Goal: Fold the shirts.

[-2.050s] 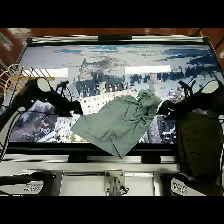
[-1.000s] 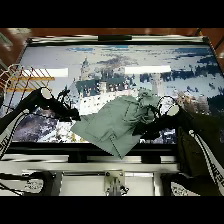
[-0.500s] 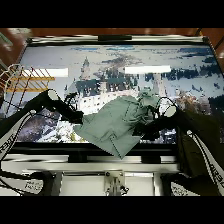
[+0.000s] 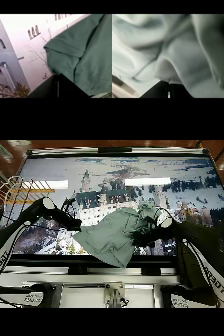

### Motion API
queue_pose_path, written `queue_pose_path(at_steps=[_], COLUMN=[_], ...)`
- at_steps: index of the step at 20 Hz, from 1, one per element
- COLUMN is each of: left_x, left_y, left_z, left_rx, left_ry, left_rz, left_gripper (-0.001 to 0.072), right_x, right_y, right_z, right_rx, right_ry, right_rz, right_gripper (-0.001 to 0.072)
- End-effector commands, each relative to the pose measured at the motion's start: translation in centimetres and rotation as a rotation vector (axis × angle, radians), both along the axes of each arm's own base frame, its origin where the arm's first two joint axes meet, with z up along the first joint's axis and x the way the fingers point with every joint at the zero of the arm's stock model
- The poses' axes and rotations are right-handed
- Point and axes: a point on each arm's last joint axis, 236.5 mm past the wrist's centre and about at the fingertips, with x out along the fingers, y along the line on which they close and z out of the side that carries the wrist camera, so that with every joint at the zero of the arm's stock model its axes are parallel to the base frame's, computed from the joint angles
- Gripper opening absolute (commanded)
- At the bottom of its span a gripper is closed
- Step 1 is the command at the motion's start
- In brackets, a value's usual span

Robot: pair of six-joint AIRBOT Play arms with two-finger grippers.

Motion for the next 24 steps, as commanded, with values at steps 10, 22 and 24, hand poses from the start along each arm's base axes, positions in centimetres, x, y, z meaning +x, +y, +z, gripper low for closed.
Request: queue_pose_path(at_steps=[10,22,24], left_x=[1.3,-1.7,0.9], left_y=[1.8,2.5,3.5], left_z=[64.5,53.1,48.0], left_rx=[-0.528,-0.201,-0.105], left_ry=[-1.629,-1.339,-1.172], left_rz=[0.229,0.074,0.086], left_gripper=[0.0034,0.0035,0.0035], right_x=[7.7,4.1,3.1], right_y=[-4.3,-0.3,0.4], right_z=[62.0,51.7,42.4], right_rx=[0.083,0.047,0.033], right_ry=[-1.772,-1.295,-0.921], right_rz=[-0.226,0.114,0.218], right_gripper=[0.0063,0.0064,0.0065])
